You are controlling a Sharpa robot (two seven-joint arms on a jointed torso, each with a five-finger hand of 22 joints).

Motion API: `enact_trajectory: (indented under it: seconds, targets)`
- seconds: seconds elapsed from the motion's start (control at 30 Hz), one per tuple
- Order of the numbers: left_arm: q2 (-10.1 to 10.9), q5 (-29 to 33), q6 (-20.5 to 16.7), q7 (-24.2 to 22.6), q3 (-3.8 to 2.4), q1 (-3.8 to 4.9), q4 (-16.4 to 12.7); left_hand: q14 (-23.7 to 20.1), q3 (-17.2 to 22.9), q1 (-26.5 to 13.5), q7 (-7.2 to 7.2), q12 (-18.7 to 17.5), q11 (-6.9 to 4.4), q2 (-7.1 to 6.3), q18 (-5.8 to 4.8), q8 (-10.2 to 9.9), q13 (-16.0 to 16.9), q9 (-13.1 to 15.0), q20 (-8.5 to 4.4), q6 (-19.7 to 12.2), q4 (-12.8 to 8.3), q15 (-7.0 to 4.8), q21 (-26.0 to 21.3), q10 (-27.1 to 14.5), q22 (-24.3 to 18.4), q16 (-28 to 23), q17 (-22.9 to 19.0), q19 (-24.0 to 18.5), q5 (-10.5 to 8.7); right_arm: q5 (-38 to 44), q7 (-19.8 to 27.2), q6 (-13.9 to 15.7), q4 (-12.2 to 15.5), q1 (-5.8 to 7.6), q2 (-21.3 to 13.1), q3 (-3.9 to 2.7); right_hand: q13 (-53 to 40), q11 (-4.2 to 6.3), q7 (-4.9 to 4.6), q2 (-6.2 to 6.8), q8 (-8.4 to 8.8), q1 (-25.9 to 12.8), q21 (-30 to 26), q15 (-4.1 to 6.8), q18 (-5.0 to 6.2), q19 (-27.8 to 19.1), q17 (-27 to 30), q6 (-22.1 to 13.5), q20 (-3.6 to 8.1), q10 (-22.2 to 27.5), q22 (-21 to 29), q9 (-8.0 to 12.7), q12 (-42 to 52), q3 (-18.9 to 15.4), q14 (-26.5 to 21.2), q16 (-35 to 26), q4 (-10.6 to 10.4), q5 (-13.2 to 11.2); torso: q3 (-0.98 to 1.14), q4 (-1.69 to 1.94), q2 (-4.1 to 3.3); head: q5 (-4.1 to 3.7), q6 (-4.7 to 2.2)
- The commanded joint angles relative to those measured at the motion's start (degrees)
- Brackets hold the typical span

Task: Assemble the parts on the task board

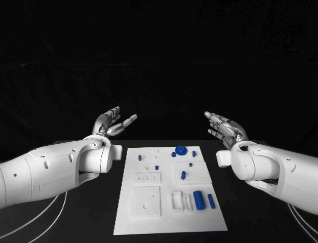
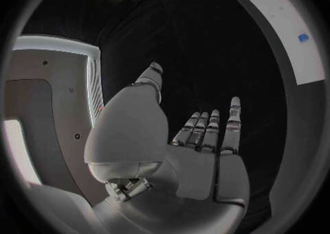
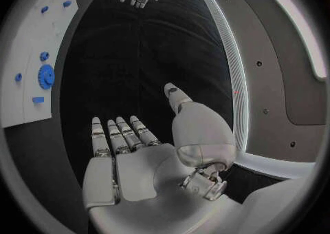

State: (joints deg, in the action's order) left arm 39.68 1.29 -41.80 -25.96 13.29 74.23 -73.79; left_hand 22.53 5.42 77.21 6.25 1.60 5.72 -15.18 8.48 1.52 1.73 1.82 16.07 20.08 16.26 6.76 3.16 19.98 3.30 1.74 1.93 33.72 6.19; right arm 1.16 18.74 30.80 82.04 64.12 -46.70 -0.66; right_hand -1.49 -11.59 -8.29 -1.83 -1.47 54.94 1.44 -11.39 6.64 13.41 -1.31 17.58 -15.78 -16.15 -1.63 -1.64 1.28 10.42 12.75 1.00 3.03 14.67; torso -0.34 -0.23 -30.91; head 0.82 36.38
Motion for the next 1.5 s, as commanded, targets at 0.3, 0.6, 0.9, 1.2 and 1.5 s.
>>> enact_trajectory:
  seconds: [0.3,0.6,0.9,1.2,1.5]
  targets:
    - [-0.4,0.8,2.4,1.3,0.46,0.65,0.8,1.2,0.3,3.0,0.61,0.3,0.53,-0.33,0.91,0.4,0.2,0.2,0.43,1.6,0.7,0.35,0.3,1.7,0.1,0.3,0.1,0.2,0.41,3.5,-10.7,-16.4,-2.9,1.39,-0.7,-0.22,-1.0,-0.98,-2.50,0.86,-1.28,14.8,3.1,-2.14,1.62,17.4,-1.1,16.6,0.96,-19.6,-1.6,-0.9,1.2,0.2,18.8,1.5,5.4,3.4,-0.02,0.00,0.01,0.01,0.00]
    - [1.1,-1.1,6.7,2.3,0.44,0.71,-0.7,32.5,3.5,5.1,1.32,1.3,2.04,7.02,0.56,1.5,1.1,1.0,-4.11,18.9,-3.6,3.74,7.9,23.0,3.2,6.5,1.6,15.5,0.61,32.1,-6.0,-10.3,-11.5,1.72,2.9,-0.71,-1.9,4.58,-0.11,2.13,-2.72,17.3,10.4,6.46,2.10,47.9,-4.7,43.9,9.41,-48.8,-4.0,-2.4,2.2,8.0,57.5,5.8,11.0,8.4,-0.19,0.13,-0.29,0.66,-0.32]
    - [4.1,-7.7,11.4,6.0,0.08,1.65,-3.9,54.0,1.7,4.0,1.17,1.7,-0.26,10.96,-4.63,2.2,1.5,2.0,-14.98,38.4,-13.2,-4.96,21.3,47.2,9.4,16.0,5.0,29.0,0.18,54.6,-10.6,-11.0,-13.4,2.38,5.7,-2.43,-1.9,7.02,0.94,5.08,-2.18,15.5,20.8,12.13,0.43,61.6,-12.2,46.1,17.26,-53.3,-9.1,-2.2,2.0,7.6,73.6,10.9,12.7,8.4,-0.37,0.36,-2.05,-0.22,-1.63]
    - [6.8,-10.7,14.3,8.1,-0.08,3.39,-8.1,51.4,3.7,2.1,0.89,1.9,-1.97,10.39,-3.22,2.0,1.7,2.0,-18.24,39.7,-16.9,-7.56,47.5,51.1,27.1,41.7,21.4,25.6,0.56,70.9,-15.2,-11.5,-12.4,4.06,7.2,-3.19,-2.1,8.04,1.58,7.75,-2.39,12.2,39.0,13.65,1.59,65.1,-40.7,45.7,19.45,-55.0,-23.6,-2.5,2.0,10.4,70.1,39.5,12.7,14.6,-0.33,0.89,-4.51,-0.36,-2.78]
    - [8.5,-14.3,15.4,10.3,-1.00,4.11,-11.9,52.4,3.9,0.7,0.77,1.9,-1.48,9.73,-1.32,2.1,1.7,2.1,-18.01,39.2,-17.5,-7.52,55.1,49.5,31.1,43.2,22.1,25.2,0.89,83.7,-21.3,-13.1,-10.5,4.87,8.2,-3.41,-2.1,7.09,0.93,10.94,-2.12,12.8,50.0,13.20,2.89,65.2,-42.2,43.8,18.94,-52.1,-37.5,-2.4,2.0,12.2,70.6,44.1,12.9,15.7,-0.33,2.01,-6.59,-0.54,-3.28]
